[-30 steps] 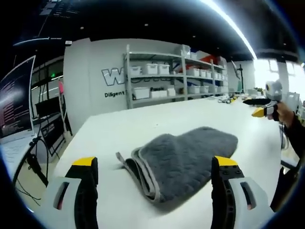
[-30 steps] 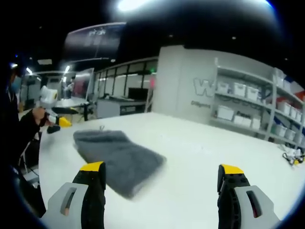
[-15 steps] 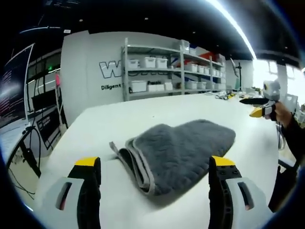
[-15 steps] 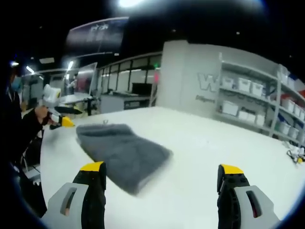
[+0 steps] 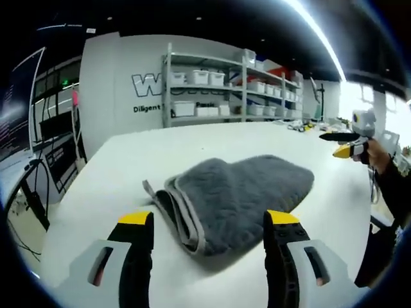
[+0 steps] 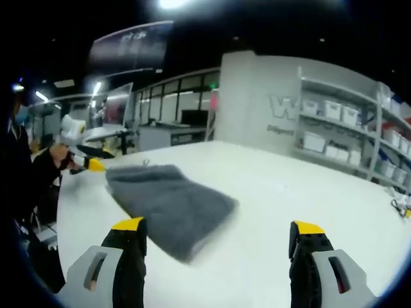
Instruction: Open the folded towel by lifting each exposed corner and separating the folded layers until the towel lies flat within the target outline without major curled edges
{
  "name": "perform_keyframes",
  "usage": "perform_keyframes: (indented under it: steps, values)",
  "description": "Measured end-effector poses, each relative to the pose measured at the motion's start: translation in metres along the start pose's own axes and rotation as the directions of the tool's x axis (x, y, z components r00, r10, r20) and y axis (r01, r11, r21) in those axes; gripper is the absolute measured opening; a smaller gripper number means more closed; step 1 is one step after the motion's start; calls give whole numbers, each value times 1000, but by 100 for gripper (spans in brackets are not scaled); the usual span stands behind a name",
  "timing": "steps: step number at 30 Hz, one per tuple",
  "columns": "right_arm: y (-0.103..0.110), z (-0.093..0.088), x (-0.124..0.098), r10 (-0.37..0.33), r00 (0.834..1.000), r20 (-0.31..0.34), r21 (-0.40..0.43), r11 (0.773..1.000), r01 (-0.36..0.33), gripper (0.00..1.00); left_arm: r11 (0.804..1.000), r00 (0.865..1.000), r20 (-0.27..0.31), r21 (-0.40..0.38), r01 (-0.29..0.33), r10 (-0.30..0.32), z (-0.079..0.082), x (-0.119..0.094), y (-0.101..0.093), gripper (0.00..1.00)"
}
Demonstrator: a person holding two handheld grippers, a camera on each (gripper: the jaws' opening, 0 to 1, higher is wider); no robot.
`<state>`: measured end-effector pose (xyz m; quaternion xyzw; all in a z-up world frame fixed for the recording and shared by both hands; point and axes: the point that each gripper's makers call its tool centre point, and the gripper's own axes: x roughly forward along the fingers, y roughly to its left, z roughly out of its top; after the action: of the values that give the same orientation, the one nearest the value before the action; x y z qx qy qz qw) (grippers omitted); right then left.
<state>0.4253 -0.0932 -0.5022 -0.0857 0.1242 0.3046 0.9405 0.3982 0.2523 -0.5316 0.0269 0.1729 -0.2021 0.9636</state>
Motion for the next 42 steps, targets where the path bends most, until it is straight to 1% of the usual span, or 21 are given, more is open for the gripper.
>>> perform_keyframes:
  steps: [2, 4, 6, 9, 11, 14, 23, 27, 31, 36, 42]
  values:
    - [1, -2, 2, 6, 1000, -6, 1, 1000, -6, 92, 1000, 1000, 8, -3, -2, 2, -1, 2, 1, 73]
    - [0, -3, 4, 5, 1000, -6, 20, 1000, -5, 91, 1000, 1000, 4, -16, 25, -25, -3, 3, -1, 70]
    - [0, -5, 6, 12, 1000, -8, 37, 999, -12, 89, 999, 999, 1, -31, 32, -32, -4, 3, 0, 67]
    - [1, -8, 8, 16, 1000, -5, 65, 998, -15, 87, 999, 1000, -3, -43, 30, -30, -6, 4, 2, 63]
    - [2, -12, 11, 16, 1000, -14, 71, 997, -15, 87, 998, 1000, -6, -58, 29, -30, -8, 4, 4, 61]
    - [3, -15, 14, 16, 1000, -18, 77, 997, -14, 85, 997, 1000, -4, -74, 29, -29, -8, 5, 5, 61]
    - [7, -22, 19, 34, 999, -40, 94, 995, -30, 80, 995, 999, -14, -94, 37, -38, -10, 9, 5, 57]
    - [9, -26, 20, 49, 998, -47, 113, 993, -44, 80, 994, 999, -24, -99, 38, -41, -12, 10, 5, 56]
    - [10, -29, 21, 58, 997, -55, 122, 991, -51, 76, 994, 999, -28, -100, 37, -40, -14, 11, 4, 56]
    - [11, -30, 22, 70, 996, -63, 118, 991, -62, 73, 994, 999, -28, -104, 36, -39, -14, 13, 5, 54]
    - [16, -36, 29, 96, 992, -87, 116, 989, -86, 71, 995, 998, -50, -97, 31, -36, -20, 16, 4, 52]
